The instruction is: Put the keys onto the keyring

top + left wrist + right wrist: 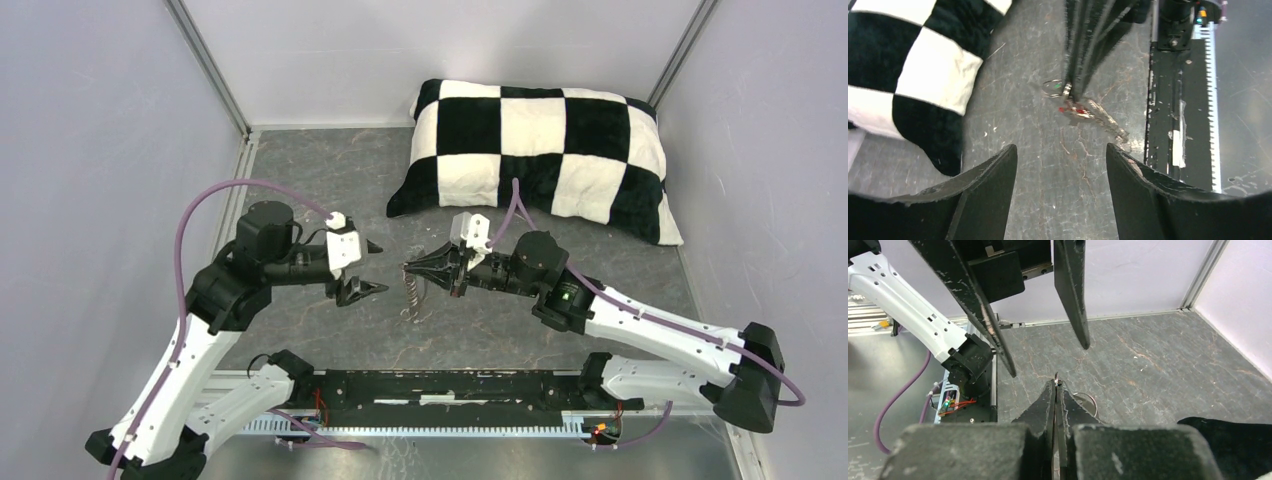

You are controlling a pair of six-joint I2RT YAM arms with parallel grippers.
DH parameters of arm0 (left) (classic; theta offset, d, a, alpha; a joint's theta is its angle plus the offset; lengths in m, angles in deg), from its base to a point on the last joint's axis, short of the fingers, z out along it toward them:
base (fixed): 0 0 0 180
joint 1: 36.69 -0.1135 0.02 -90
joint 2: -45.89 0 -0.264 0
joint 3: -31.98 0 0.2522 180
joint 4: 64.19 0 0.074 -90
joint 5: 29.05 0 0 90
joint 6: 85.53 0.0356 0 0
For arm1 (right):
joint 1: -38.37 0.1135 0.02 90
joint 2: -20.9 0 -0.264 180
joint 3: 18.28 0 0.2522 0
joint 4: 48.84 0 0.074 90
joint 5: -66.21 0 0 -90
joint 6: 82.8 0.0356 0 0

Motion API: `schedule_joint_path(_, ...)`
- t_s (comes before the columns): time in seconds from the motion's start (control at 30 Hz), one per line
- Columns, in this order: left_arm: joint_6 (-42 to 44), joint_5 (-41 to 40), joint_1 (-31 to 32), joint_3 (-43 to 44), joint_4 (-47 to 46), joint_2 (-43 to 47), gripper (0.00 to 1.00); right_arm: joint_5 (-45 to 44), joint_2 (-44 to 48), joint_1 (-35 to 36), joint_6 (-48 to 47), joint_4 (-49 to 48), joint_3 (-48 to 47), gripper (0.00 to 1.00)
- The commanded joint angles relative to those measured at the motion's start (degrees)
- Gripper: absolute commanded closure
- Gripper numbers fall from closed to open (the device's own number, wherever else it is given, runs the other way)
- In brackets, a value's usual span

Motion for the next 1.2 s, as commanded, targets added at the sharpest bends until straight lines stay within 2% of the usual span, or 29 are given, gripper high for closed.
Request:
schedule_joint_path(0.0, -10.84, -9.61, 0.01, -0.9, -6.15, -1.72, 0.26, -2.62, -0.88, -1.76, 4.94, -11.67, 4.4, 0.99)
schedule_joint_path(0.13, -16.74, -21.18, -0.6, -3.51, -10.74, -3.01, 0.14, -2.2, -4.11, -4.87, 4.69, -16.4, 9.99, 0.99)
schedule_joint_path(0.27, -18.5, -27.73, -2.25, -6.63, -14.65, -3.12, 0.04, 0.03, -9.58, -8.73, 5.73, -22.14, 13.9, 0.99)
schedule_joint_path(0.47, -20.46, -28.49, -10.05, -8.53, -18.34, -4.72, 0.0, 0.02, -17.18, -12.97, 8.14, -26.74, 16.46, 0.99)
schedule_joint_path(0.6, -22.05, -24.16, -17.62, -9.06, -20.15, -5.93, 0.0, -0.43, -19.51, -15.72, 7.96, -26.13, 19.02, 0.89)
schedule_joint_path(0.63, -22.44, -23.19, -19.33, -9.39, -20.79, -6.14, 0.0, -2.05, -19.35, -16.23, 7.75, -24.2, 19.57, 0.83)
schedule_joint_path(0.7, -22.91, -22.03, -22.16, -10.67, -22.58, -6.1, 0.0, -3.9, -18.04, -17.04, 6.84, -20.83, 20.92, 0.77)
schedule_joint_path(0.77, -23.61, -21.2, -23.63, -12.49, -25.01, -5.44, 0.0, -6.65, -15.39, -17.41, 5.79, -17.57, 22.53, 0.67)
schedule_joint_path(0.8, -23.89, -20.87, -24.06, -13.32, -26.26, -5.15, 0.0, -8.51, -13.74, -17.55, 5.38, -15.85, 23.28, 0.51)
schedule_joint_path(0.83, -24.12, -20.74, -24.26, -14.17, -27.07, -4.85, 0.0, -10.09, -12.36, -17.69, 4.85, -14.06, 23.79, 0.44)
schedule_joint_path(0.93, -24.71, -20.92, -24.55, -16.45, -29.31, -4.14, 0.0, -13.33, -7.48, -18.25, 4.17, -9.91, 24.95, 0.33)
schedule_joint_path(1.03, -24.58, -21.42, -24.89, -18.12, -30.96, -3.57, 0.0, -16.63, -2.41, -18.49, 4.0, -5.96, 25.44, 0.13)
schedule_joint_path(1.07, -24.49, -21.67, -25.14, -18.58, -31.47, -3.25, 0.0, -17.69, -0.48, -18.45, 4.01, -4.52, 25.61, 0.02)
schedule_joint_path(1.17, -24.65, -21.36, -25.61, -20.02, -32.85, -1.79, 0.0, -21.85, 5.46, -18.53, 4.19, 0.06, 26.94, 0.02)
